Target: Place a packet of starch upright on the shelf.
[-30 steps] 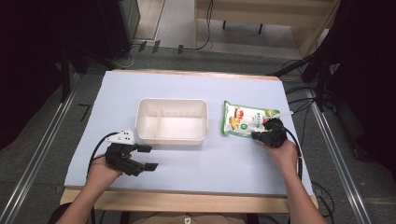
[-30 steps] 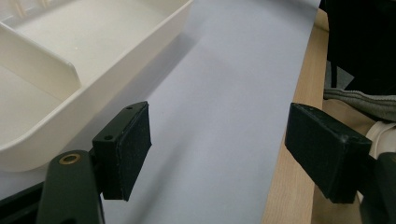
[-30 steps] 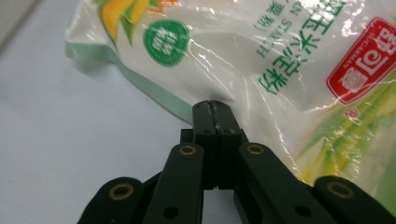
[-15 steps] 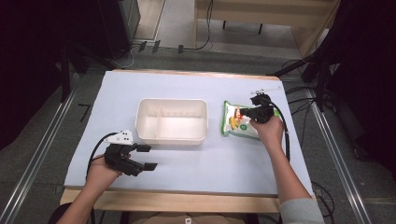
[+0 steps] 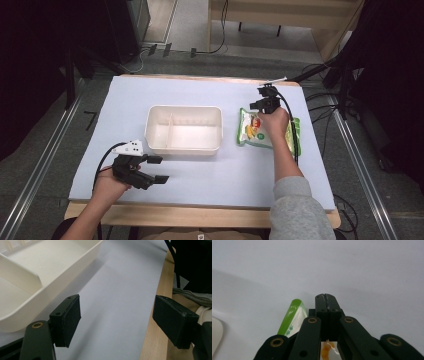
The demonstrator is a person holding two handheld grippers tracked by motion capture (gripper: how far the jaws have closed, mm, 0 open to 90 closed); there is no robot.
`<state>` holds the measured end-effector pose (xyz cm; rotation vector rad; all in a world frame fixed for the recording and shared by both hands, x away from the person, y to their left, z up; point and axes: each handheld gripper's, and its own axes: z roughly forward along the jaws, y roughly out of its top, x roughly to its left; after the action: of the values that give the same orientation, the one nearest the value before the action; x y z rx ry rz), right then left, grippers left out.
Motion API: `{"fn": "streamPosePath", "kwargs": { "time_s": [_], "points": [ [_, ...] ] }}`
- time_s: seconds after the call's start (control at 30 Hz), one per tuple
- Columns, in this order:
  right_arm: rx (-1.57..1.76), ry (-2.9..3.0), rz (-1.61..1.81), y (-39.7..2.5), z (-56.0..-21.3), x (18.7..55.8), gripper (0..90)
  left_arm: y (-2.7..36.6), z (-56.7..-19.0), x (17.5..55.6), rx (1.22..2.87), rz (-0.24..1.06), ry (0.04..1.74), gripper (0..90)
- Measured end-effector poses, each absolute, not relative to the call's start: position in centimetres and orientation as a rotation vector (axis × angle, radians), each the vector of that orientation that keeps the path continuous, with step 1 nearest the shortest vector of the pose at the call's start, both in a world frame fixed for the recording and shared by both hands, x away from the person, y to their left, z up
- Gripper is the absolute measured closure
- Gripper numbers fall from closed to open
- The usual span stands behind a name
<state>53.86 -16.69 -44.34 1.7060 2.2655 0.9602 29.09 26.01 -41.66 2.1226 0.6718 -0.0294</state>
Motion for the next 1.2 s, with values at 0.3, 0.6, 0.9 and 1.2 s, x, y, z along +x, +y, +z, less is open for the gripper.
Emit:
{"fn": "streamPosePath", "kwargs": {
  "time_s": [0.3, 0.6, 0.9, 1.2],
  "points": [
    [1.739, 2.324, 0.918, -15.3, -46.2, 54.5, 90.0, 26.0, -41.7, 29.1, 2.117, -0.03, 0.669, 23.3],
    [1.697, 2.398, 0.98, -15.3, -46.2, 52.3, 90.0, 25.9, -41.7, 29.1, 2.125, -0.025, 0.675, 23.3],
    [1.564, 2.536, 0.99, -14.0, -46.1, 49.3, 90.0, 25.9, -41.6, 29.0, 2.117, -0.021, 0.666, 23.3],
    [1.441, 2.615, 1.009, -13.6, -46.1, 45.9, 90.0, 26.0, -41.6, 29.0, 2.12, -0.017, 0.672, 23.3]
  ]
}}
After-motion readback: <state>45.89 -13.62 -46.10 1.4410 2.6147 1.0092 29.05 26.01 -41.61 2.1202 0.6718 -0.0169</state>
